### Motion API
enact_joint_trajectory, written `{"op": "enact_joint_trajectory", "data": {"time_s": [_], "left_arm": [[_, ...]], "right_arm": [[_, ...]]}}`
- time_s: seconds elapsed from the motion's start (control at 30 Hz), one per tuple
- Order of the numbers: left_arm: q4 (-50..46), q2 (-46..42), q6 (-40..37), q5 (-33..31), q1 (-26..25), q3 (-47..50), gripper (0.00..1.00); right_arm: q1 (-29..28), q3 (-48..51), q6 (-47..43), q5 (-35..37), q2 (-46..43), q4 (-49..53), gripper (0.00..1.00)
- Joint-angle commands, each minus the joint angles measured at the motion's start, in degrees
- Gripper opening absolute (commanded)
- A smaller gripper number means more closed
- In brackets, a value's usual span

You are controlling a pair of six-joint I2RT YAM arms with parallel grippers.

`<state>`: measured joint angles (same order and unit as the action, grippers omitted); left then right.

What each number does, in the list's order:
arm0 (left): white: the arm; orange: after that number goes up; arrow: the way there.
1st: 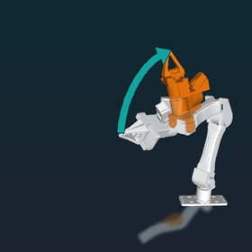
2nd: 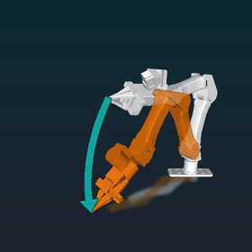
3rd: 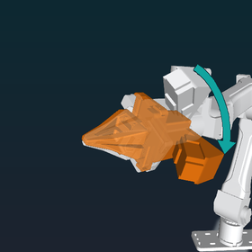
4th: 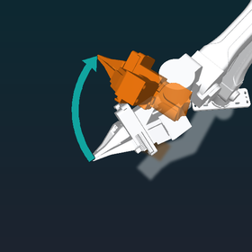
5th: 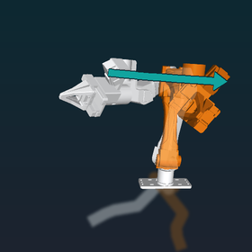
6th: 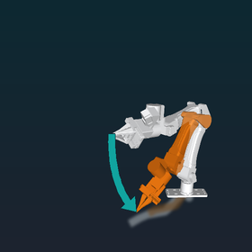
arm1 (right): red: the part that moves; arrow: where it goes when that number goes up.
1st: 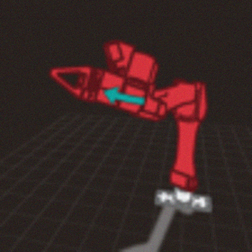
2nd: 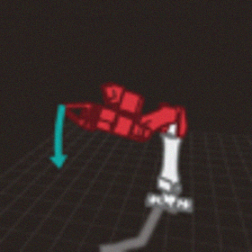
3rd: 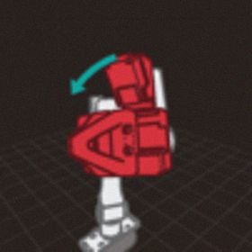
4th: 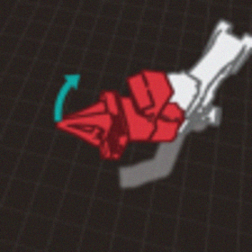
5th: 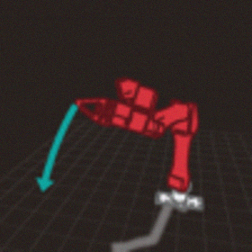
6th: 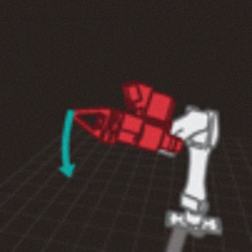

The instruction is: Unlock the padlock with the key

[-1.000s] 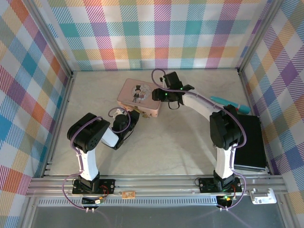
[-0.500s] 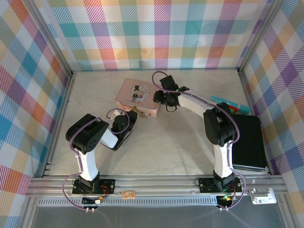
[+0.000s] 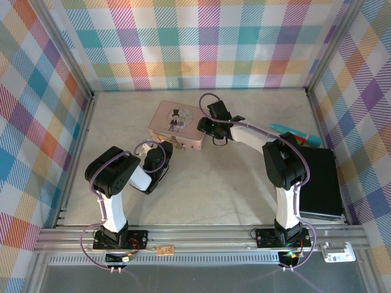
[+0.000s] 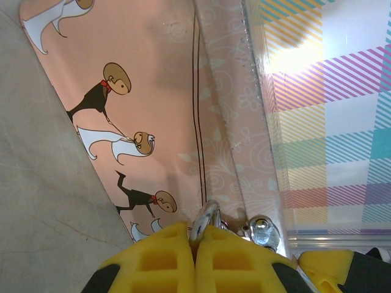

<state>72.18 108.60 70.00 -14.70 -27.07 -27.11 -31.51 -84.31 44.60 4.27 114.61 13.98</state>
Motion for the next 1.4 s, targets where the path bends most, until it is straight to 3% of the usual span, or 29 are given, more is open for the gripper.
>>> {"op": "enact_joint_trajectory", "data": {"time_s": [0.0, 0.17, 0.5, 0.6, 0.7, 0.73, 0.8, 0.9, 0.93, 1.13, 1.37], "left_arm": [[-0.4, -1.2, 1.0, -5.1, 1.8, 1.5, 0.00], [-0.5, -3.2, 0.3, -5.4, 3.0, 2.3, 0.00], [-5.4, -9.4, -1.3, 1.5, 4.1, 2.2, 0.00], [-15.2, -16.2, -3.5, 5.7, 4.3, 2.2, 0.00], [-31.7, -24.7, -7.9, 10.3, 4.0, 0.2, 0.00], [-35.7, -26.8, -9.4, 11.4, 3.8, -0.5, 0.00], [-44.2, -31.6, -12.8, 13.9, 3.2, -1.5, 0.00], [-55.5, -34.8, -17.7, 18.4, 1.5, -5.0, 0.00], [-58.4, -35.1, -19.2, 19.5, 0.7, -6.4, 0.00], [-72.2, -31.4, -27.4, 19.4, -9.4, -15.0, 0.00], [-71.1, -18.5, -26.8, 22.4, -17.7, -21.3, 0.00]], "right_arm": [[1.0, 1.2, 0.5, 2.4, 1.1, 4.8, 0.56], [1.4, 0.6, 0.6, 2.3, 1.6, 4.8, 0.55], [1.6, -4.0, -5.3, -0.6, 0.7, 5.5, 0.57], [1.8, -5.1, -9.4, -1.9, -1.7, 6.6, 0.61], [1.9, -3.5, -14.0, -2.1, -5.5, 7.1, 0.67], [2.0, -2.5, -15.4, -2.2, -6.9, 7.0, 0.70], [2.1, 1.1, -17.6, -1.7, -10.2, 6.3, 0.86], [2.7, 6.7, -20.0, -1.9, -14.8, 5.7, 0.94], [3.0, 8.1, -20.7, -1.9, -16.1, 6.1, 1.00], [4.4, 16.5, -22.6, 0.9, -24.0, 10.6, 0.99], [7.2, 24.9, -21.5, 4.4, -32.5, 10.3, 0.99]]}}
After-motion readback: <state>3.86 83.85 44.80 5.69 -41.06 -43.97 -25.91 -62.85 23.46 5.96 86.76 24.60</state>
